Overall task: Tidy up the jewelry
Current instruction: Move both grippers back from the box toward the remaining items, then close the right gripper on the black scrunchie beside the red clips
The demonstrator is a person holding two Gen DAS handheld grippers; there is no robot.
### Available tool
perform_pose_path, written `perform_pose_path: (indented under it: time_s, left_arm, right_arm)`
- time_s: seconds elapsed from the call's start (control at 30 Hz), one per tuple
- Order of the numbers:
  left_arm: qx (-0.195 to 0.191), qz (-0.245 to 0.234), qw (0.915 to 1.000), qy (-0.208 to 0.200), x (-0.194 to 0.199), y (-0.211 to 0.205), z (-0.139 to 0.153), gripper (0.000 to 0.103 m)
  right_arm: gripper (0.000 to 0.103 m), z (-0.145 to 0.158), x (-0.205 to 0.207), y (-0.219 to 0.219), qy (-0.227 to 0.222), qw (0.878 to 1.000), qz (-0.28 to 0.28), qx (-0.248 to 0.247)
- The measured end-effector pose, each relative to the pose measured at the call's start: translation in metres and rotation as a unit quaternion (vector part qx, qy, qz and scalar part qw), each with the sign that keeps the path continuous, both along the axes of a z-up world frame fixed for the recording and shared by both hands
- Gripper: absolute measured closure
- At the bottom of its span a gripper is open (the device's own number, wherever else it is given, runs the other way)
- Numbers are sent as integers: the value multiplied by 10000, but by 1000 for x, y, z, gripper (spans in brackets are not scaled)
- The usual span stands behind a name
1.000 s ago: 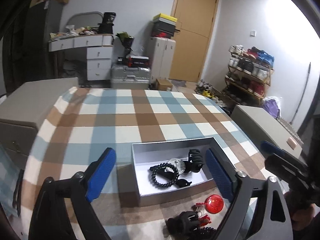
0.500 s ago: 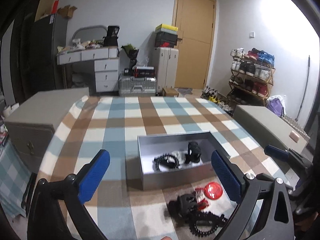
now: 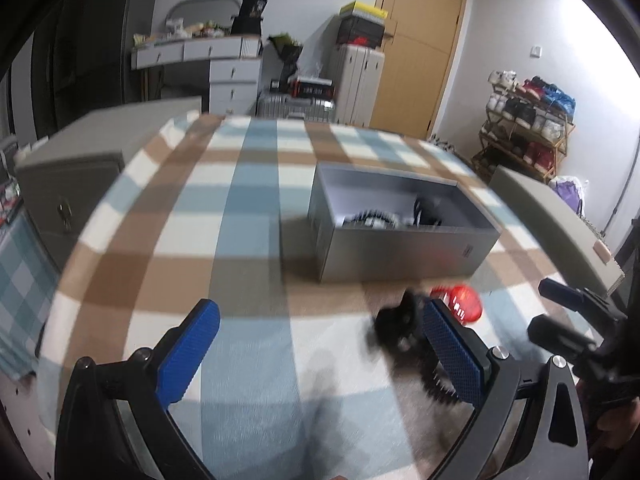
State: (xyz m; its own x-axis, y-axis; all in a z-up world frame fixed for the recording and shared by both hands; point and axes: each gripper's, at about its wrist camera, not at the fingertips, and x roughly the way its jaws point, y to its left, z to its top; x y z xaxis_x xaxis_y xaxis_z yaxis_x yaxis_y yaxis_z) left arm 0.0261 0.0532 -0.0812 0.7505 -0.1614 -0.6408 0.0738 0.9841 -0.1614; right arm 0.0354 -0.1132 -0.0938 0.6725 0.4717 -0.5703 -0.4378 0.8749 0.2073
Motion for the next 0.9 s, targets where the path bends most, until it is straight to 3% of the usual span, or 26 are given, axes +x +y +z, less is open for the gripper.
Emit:
perform_pose_path:
  time_s: [0.07, 0.2, 0.43, 0.57, 0.67, 0.73, 0.8, 0.9]
  left_arm:
    - [3, -4, 10000, 85, -2, 0, -4, 4]
    - [43, -28, 9998, 182, -8, -1, -10, 4]
    - [112, -90, 9996, 238, -12, -4, -11, 4]
    - [150, -80, 9994, 303, -14, -4, -15, 4]
    - [356, -27, 9989, 288, -14, -7, -15, 4]
    - [527, 19, 9984, 221, -16, -9, -14, 4]
    - [566, 27, 9982, 199, -17, -10, -13, 4]
    - [564, 15, 9982, 193, -16, -10, -12, 4]
  right_arm:
    - [0, -5, -3, 6, 87, 9999, 99, -14]
    - [24, -18, -10, 19, 362, 9986, 367, 90]
    - [33, -25, -22, 33, 188, 9984, 402, -350]
    - [47, -31, -18, 34, 361, 9978, 459, -316]
    - [65, -35, -13, 37, 492, 9969, 514, -342]
    - [66, -35, -13, 38, 447, 9970, 501, -378]
    - [78, -36, -14, 38, 452, 9969, 528, -368]
    - [81, -36, -15, 39, 443, 9968, 548, -376]
